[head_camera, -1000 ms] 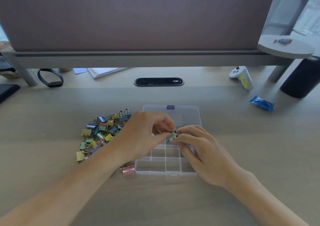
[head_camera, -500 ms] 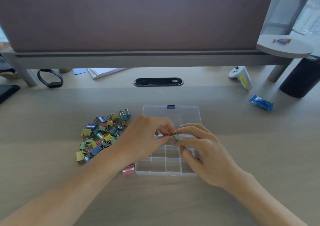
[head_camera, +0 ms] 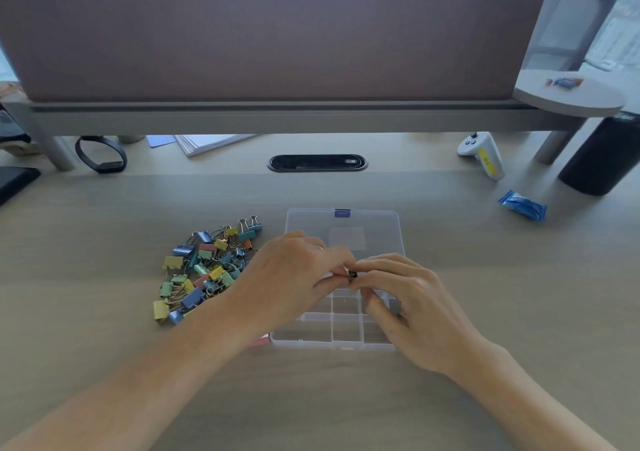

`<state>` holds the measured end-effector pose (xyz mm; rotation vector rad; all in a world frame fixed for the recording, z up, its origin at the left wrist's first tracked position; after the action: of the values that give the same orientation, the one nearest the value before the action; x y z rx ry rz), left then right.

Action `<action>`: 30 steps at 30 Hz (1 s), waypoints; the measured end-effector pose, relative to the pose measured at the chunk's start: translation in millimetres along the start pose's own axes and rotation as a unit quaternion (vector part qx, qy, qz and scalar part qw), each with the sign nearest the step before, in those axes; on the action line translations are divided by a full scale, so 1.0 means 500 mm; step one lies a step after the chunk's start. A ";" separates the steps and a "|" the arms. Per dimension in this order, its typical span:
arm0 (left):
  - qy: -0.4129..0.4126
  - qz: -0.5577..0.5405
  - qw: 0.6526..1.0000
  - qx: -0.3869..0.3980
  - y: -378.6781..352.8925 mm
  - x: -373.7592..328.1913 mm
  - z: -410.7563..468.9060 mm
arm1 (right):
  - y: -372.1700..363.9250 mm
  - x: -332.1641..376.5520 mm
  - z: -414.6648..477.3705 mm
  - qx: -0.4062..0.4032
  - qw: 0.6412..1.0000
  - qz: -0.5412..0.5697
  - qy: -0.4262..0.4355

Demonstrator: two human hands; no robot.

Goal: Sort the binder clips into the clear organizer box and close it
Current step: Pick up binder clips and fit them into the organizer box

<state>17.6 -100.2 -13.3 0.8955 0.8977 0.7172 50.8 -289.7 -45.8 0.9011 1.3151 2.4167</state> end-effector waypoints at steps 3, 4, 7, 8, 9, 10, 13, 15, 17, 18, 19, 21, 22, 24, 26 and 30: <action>-0.013 0.031 0.999 -0.027 -0.002 -0.007 -0.006 | 0.001 0.004 -0.002 -0.016 1.000 -0.005 0.002; -0.013 0.030 0.999 -0.036 -0.003 -0.008 -0.008 | 0.001 0.005 -0.002 -0.020 1.000 -0.008 0.005; -0.004 0.017 0.999 -0.049 -0.006 -0.006 -0.011 | 0.001 0.006 -0.002 -0.028 0.999 -0.018 0.014; -0.002 0.016 0.999 -0.046 -0.007 -0.006 -0.011 | 0.001 0.006 -0.002 -0.029 0.999 -0.019 0.016; -0.001 0.015 0.999 -0.041 -0.008 -0.006 -0.011 | 0.002 0.006 -0.003 -0.030 0.999 -0.021 0.015; 0.005 0.010 0.999 -0.032 -0.007 -0.005 -0.011 | 0.003 0.006 -0.003 -0.030 0.999 -0.023 0.014; 0.046 -0.041 0.998 -0.001 0.001 0.004 -0.011 | 0.003 0.008 -0.002 -0.029 0.999 -0.029 0.011; 0.062 -0.063 0.996 0.007 0.006 0.008 -0.010 | 0.002 0.010 -0.001 -0.027 0.999 -0.033 0.013; 0.074 -0.068 0.995 0.004 0.010 0.008 -0.005 | 0.003 0.010 0.000 -0.027 0.999 -0.037 0.014; 0.086 -0.075 0.993 0.001 0.012 0.007 -0.003 | 0.004 0.011 0.000 -0.026 0.999 -0.041 0.015; 0.099 -0.081 0.992 0.000 0.012 0.007 -0.002 | 0.004 0.011 0.001 -0.024 0.999 -0.045 0.015; 0.120 -0.081 0.990 0.003 0.014 0.005 0.000 | 0.003 0.013 0.001 -0.021 0.998 -0.054 0.018; 0.127 -0.077 0.989 0.007 0.014 0.004 0.002 | 0.002 0.013 0.001 -0.021 0.998 -0.058 0.021; 0.139 -0.076 0.987 0.010 0.016 -0.001 0.006 | 0.000 0.012 0.000 -0.017 0.998 -0.057 0.021; 0.146 -0.071 0.987 0.012 0.018 -0.006 0.012 | 0.001 0.009 0.001 -0.006 0.999 -0.047 0.013; 0.159 -0.073 0.984 0.035 0.017 -0.010 0.026 | 0.001 0.007 0.007 0.026 0.998 -0.050 0.006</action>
<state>25.4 -105.2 0.3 0.7782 1.2663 0.7171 50.3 -286.0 -42.8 0.8143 1.3997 2.3262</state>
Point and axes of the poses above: each hand's wrist, its own z-axis towards the middle knuckle, its own y-axis out of the back of the hand, x = y × z, the point moved 3 cm from there along z, towards the middle knuckle, and after that the axes turned 7 degrees about -z, right-handed, at the moved point
